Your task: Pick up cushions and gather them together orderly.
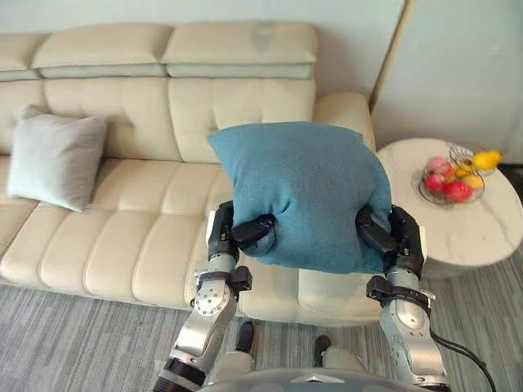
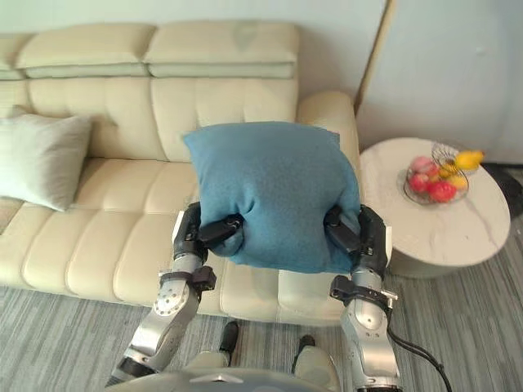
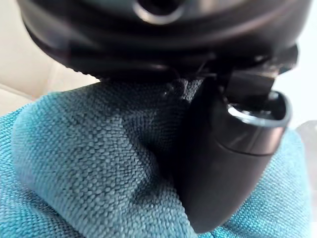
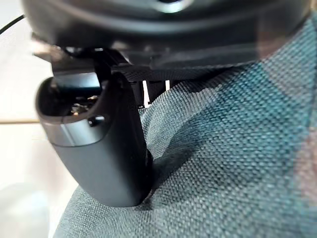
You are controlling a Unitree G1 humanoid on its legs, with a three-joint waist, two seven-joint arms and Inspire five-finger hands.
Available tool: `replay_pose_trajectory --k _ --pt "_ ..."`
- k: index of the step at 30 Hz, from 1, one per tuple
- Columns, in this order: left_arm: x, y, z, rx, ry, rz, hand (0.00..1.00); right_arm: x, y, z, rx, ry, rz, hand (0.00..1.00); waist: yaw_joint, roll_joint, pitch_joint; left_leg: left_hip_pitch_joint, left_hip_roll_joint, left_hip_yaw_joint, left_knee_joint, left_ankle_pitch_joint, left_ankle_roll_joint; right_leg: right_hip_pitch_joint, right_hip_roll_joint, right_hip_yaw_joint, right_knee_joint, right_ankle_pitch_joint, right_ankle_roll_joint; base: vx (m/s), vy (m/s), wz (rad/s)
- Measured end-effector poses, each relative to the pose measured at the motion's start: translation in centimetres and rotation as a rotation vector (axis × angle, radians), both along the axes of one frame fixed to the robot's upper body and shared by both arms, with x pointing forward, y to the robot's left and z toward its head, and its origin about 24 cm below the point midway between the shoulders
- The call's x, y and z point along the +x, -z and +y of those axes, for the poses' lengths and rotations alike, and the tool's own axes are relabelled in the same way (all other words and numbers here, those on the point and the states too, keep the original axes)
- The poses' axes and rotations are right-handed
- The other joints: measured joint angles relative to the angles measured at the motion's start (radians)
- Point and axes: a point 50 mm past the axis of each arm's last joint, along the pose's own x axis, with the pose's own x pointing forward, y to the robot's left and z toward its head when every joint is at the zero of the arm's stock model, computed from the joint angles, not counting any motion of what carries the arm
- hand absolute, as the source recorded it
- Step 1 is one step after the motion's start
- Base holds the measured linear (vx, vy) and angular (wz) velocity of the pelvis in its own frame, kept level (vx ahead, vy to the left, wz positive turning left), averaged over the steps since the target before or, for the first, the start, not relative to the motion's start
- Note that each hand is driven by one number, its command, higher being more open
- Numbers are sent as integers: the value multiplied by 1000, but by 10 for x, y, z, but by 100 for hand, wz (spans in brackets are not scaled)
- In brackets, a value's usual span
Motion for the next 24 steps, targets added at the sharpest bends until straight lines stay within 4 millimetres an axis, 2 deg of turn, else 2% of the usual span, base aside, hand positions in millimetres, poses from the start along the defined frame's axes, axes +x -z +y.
replay_pose_trajectory --k 2,3,4,5,6,7,8,9,10,11,12,13,15,17,20,21,22,23,24 --pt "0 -5 -3 -21 -3 -18 0 0 -7 0 -5 -3 -27 0 13 2 -3 -43 -15 -46 37 0 3 -3 -15 -67 34 -27 -12 -97 -77 109" --pt "-1 -6 -3 -31 -7 -24 0 0 -9 0 -7 -4 -38 0 13 8 -14 -75 -15 -45 45 -12 48 -4 -20 -114 41 -34 -17 -82 -79 120" --pt "-4 -6 -3 -37 -12 -22 0 0 -9 1 1 0 -38 0 12 -6 -31 -102 0 56 36 -64 167 1 -37 -159 19 -25 -32 -40 -54 125" --pt "-4 -6 -3 -42 -14 -22 0 0 -9 1 0 2 -40 0 13 -17 -35 -119 10 121 45 -97 197 4 -52 -180 5 -15 -34 -5 0 94" --pt "-4 -6 -4 -45 -15 -25 0 1 -10 1 -4 2 -44 0 17 -19 -35 -136 16 159 73 -107 178 7 -59 -192 2 -8 -34 30 64 83" --pt "-5 -5 -4 -50 -17 -23 0 3 -12 0 -27 1 -50 0 31 -19 -35 -188 54 329 296 -132 151 23 -83 -242 4 1 -29 44 83 69" --pt "-5 -5 -4 -49 -17 -20 0 3 -11 0 -30 1 -49 0 32 -20 -35 -187 61 361 342 -133 153 29 -87 -251 5 2 -28 62 115 81" --pt "-5 -2 -4 -47 -18 -17 0 4 -10 -1 -39 2 -43 0 31 -6 -46 -166 85 450 392 -154 160 36 -96 -270 6 8 -18 30 154 41" --pt "-5 -2 -4 -47 -18 -19 0 5 -10 -1 -44 2 -44 0 30 1 -51 -163 84 471 374 -152 159 35 -99 -273 8 11 -14 11 167 44" --pt "-5 0 -4 -42 -16 -17 0 10 -8 -2 -46 6 -37 0 25 -1 -54 -141 67 502 307 -136 139 34 -108 -276 -2 21 3 -6 144 34" --pt "-5 2 -3 -37 -9 -13 0 13 -5 -4 -43 16 -27 0 13 -9 -58 -119 44 501 231 -112 122 37 -123 -287 -24 32 14 -20 144 44" --pt "-6 6 -4 -31 1 2 0 14 1 -6 -37 29 -6 0 9 -20 -64 -97 19 503 151 -86 136 46 -136 -304 -54 53 17 -5 168 59" --pt "-9 19 -8 -21 24 57 0 12 14 -10 -47 55 53 0 5 -22 -64 -49 -24 499 47 -23 147 101 -139 -338 -142 115 48 3 158 57" --pt "-11 27 -8 -10 28 93 0 10 21 -9 -35 67 82 0 3 -27 -63 -46 -54 489 44 -18 158 110 -166 -342 -138 125 62 25 157 36" --pt "-14 36 -8 3 52 134 0 4 36 -12 -22 79 151 0 -5 -36 -56 -37 -99 470 49 -25 183 99 -226 -300 -52 126 63 59 203 37" --pt "-15 38 -5 15 56 143 0 2 41 -10 -7 75 175 0 -3 -45 -44 -24 -108 469 52 -37 199 81 -247 -257 10 127 53 38 164 8" --pt "-15 39 -3 21 52 147 0 2 43 -9 -3 72 180 0 -2 -48 -30 -15 -109 467 53 -44 209 63 -250 -214 55 129 17 21 187 0" --pt "-15 39 -1 22 45 148 0 2 43 -7 4 69 180 0 -5 -47 -19 -9 -106 464 53 -47 214 43 -244 -173 85 118 -8 2 122 8" --pt "-14 39 4 26 28 148 0 2 44 -2 20 55 180 0 -19 -45 -8 -6 -92 445 38 -43 227 15 -152 -34 100 45 9 -4 83 19"
